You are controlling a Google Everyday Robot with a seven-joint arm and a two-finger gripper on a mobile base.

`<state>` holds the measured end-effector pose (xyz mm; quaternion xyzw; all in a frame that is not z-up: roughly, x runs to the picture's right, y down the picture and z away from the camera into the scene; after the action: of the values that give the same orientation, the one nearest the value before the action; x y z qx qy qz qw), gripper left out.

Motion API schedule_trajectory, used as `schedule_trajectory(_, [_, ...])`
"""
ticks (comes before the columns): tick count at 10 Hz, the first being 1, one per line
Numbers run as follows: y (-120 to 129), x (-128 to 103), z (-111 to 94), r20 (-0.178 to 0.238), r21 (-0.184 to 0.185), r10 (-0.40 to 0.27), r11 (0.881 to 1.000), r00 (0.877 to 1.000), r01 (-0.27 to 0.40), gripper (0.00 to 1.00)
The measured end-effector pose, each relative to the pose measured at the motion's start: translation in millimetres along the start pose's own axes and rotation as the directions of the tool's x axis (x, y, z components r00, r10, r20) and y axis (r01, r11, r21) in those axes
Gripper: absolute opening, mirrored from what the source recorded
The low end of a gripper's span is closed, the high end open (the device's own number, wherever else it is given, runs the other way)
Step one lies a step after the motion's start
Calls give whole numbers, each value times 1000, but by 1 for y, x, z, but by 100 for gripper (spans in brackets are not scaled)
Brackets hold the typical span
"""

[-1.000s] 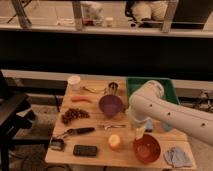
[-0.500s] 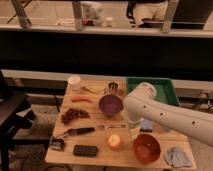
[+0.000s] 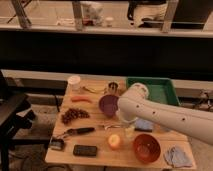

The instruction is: Place fork in red bowl

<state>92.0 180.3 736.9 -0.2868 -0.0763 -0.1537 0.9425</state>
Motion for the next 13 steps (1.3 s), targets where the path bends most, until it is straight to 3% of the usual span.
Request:
schedule_trajectory(6, [-8,-3,2,-2,0,37,999,999,-37,80])
schedule_trajectory(13, [-12,-18,13,2,19,-23,1000,1000,23,80])
